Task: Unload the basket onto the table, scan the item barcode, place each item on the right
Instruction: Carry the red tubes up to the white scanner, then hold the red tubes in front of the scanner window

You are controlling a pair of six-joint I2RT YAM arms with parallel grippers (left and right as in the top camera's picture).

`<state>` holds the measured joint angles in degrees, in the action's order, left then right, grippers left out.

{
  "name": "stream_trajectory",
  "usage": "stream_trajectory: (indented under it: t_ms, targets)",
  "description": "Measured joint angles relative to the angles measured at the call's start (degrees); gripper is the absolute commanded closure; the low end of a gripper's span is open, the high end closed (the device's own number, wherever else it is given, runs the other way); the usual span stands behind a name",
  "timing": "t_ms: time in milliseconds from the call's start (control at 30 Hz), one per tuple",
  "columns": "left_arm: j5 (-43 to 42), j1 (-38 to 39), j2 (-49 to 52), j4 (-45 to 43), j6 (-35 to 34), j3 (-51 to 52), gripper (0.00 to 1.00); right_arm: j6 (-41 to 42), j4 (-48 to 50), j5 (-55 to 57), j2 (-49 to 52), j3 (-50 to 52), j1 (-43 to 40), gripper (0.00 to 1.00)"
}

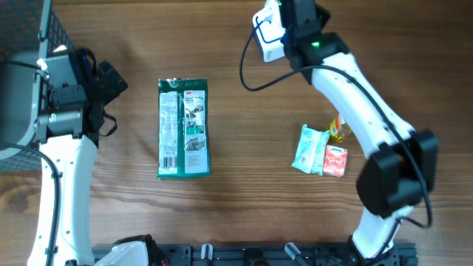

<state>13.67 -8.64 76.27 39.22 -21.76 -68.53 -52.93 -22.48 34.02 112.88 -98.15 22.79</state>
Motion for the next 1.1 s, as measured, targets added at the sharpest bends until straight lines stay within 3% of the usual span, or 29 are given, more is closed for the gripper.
stream_trajectory:
  t_ms: [267,600,1100]
  targets:
    - [0.00,0.00,0.00,-0.04,0.00,0.00,0.00,-12.09,13.99,6.67,10.71,0.00,-0.02,0.96]
    - [0.00,0.00,0.00,-0.02,0.00,0.00,0.00,-15.52,13.46,9.68,18.67,0.00,-0.24,0.96]
    - [0.00,0.00,0.00,-0.02,0.00,0.00,0.00,-16.15,10.56,11.72,19.06,0.00,-0.24,0.96]
